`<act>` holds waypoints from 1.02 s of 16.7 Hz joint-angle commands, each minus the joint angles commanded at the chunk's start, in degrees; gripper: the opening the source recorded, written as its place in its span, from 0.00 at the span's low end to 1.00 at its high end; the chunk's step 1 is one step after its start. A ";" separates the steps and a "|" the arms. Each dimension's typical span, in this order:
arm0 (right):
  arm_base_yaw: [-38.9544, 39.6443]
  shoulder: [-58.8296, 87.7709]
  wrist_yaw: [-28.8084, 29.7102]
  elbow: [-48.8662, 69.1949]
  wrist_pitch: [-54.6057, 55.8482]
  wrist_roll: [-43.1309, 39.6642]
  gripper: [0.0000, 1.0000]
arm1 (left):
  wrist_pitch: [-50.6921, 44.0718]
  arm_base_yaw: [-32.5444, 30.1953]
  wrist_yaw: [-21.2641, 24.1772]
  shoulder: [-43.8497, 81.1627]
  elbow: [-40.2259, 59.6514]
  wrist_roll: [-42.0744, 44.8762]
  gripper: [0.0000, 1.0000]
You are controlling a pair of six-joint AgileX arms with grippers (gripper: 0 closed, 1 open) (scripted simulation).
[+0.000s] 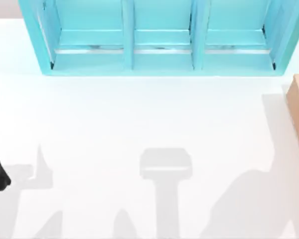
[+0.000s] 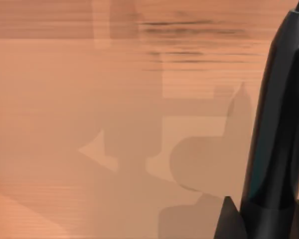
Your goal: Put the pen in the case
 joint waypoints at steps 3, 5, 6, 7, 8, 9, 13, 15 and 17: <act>1.00 -0.08 0.15 -2.49 2.40 0.87 0.00 | 0.00 0.00 0.00 0.00 0.00 0.00 1.00; 1.69 0.00 0.12 -4.44 4.08 1.62 0.00 | 0.00 0.00 0.00 0.00 0.00 0.00 1.00; 2.07 -0.05 0.17 -5.45 5.20 2.03 0.00 | 0.00 0.00 0.00 0.00 0.00 0.00 1.00; 2.30 -0.14 0.22 -6.01 5.85 2.28 0.00 | 0.00 0.00 0.00 0.00 0.00 0.00 1.00; 2.34 -0.16 0.23 -6.10 5.97 2.33 0.00 | 0.00 0.00 0.00 0.00 0.00 0.00 1.00; 2.34 -0.16 0.23 -6.10 5.97 2.33 0.00 | 0.00 0.00 0.00 0.00 0.00 0.00 1.00; 2.34 -0.16 0.23 -6.10 5.97 2.33 0.15 | 0.00 0.00 0.00 0.00 0.00 0.00 1.00; 2.34 -0.16 0.23 -6.10 5.97 2.33 0.30 | 0.00 0.00 0.00 0.00 0.00 0.00 1.00; 2.34 -0.16 0.23 -6.10 5.97 2.33 0.45 | 0.00 0.00 0.00 0.00 0.00 0.00 1.00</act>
